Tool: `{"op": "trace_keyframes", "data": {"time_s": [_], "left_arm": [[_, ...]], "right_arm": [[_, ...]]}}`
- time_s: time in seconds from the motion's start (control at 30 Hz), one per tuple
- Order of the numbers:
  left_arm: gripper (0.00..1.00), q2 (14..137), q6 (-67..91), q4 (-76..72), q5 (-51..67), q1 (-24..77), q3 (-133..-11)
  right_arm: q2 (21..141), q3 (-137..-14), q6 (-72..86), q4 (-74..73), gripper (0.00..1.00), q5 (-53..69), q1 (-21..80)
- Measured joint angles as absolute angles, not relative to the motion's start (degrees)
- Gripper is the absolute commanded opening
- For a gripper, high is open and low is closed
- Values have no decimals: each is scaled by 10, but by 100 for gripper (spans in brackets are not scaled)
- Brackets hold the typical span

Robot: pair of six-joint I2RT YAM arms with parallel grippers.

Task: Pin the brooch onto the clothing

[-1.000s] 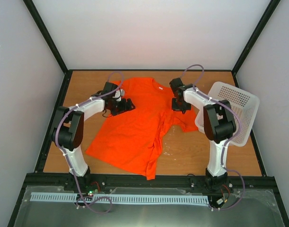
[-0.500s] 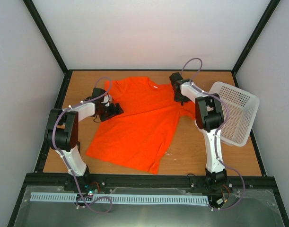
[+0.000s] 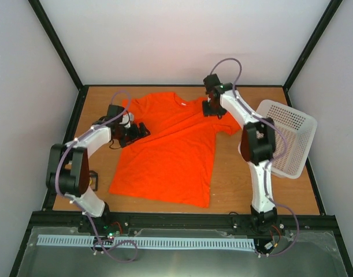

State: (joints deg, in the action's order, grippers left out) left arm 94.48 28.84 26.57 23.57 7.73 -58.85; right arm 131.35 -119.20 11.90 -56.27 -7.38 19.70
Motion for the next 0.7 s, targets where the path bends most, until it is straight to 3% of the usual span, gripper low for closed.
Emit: {"op": "trace_keyframes", "data": {"time_s": [0.17, 0.3, 0.7], "left_arm": [[100, 840, 323, 264, 280, 78, -542], [100, 797, 360, 261, 319, 80, -470], [100, 718, 480, 243, 345, 96, -284]], "right_arm": [[1064, -884, 104, -513, 61, 114, 268], [951, -667, 105, -472, 61, 230, 326], [914, -473, 162, -384, 54, 263, 316]]}}
